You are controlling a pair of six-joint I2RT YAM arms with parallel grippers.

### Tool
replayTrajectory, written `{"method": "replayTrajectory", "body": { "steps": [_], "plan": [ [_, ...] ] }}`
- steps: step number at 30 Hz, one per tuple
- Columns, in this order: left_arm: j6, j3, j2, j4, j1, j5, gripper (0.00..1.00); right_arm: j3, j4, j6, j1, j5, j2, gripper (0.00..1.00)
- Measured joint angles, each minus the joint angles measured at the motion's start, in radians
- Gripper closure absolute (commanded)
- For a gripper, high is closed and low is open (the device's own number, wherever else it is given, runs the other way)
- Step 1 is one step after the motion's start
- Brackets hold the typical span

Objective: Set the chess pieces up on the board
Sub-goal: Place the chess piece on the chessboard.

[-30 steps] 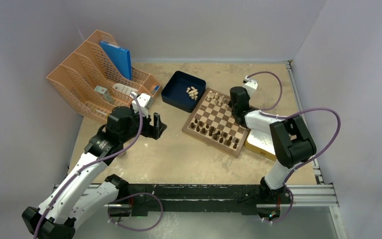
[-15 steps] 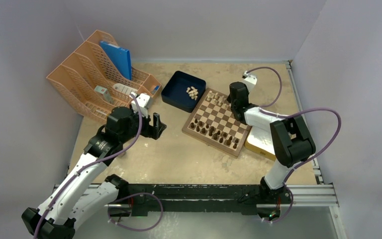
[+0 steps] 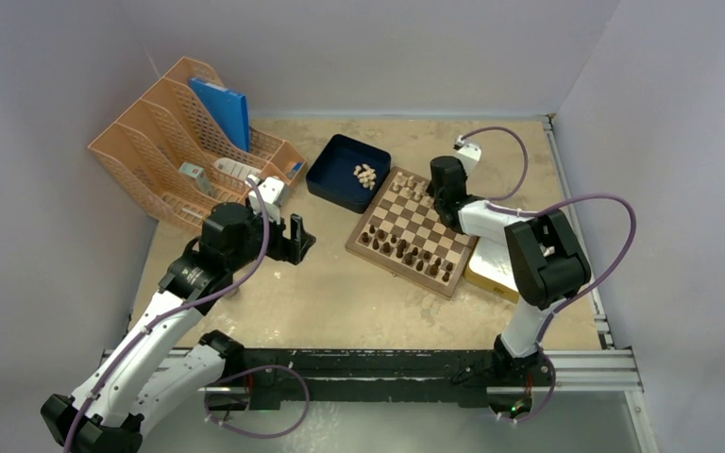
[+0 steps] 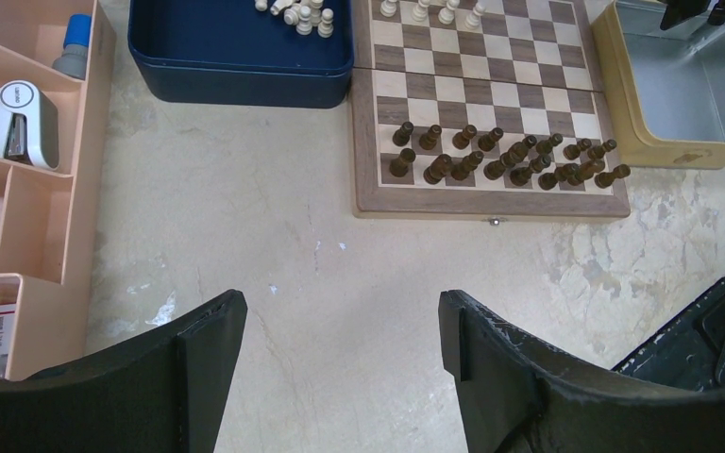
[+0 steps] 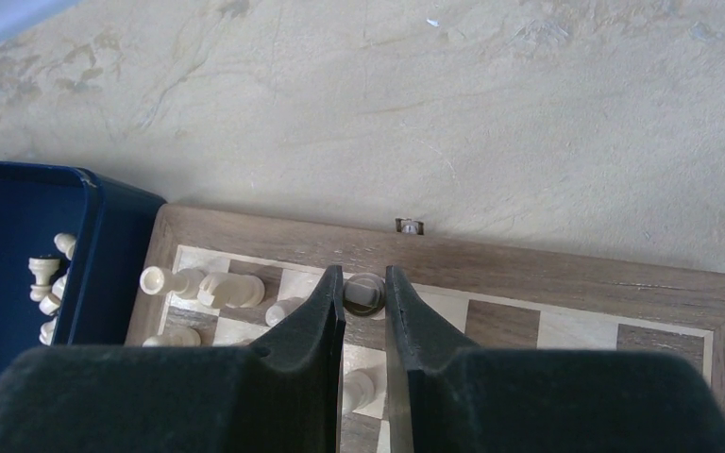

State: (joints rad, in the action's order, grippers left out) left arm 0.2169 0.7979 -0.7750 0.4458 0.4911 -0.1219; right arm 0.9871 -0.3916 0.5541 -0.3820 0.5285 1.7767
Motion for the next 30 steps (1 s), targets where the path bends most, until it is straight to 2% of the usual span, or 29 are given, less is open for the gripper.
{"method": "replayTrajectory", "body": {
  "steps": [30],
  "plan": [
    [0.000,0.000,0.000,0.000,0.000,0.000,0.26,0.052,0.053,-0.008,-0.045,0.041,0.034,0.85]
  ]
}}
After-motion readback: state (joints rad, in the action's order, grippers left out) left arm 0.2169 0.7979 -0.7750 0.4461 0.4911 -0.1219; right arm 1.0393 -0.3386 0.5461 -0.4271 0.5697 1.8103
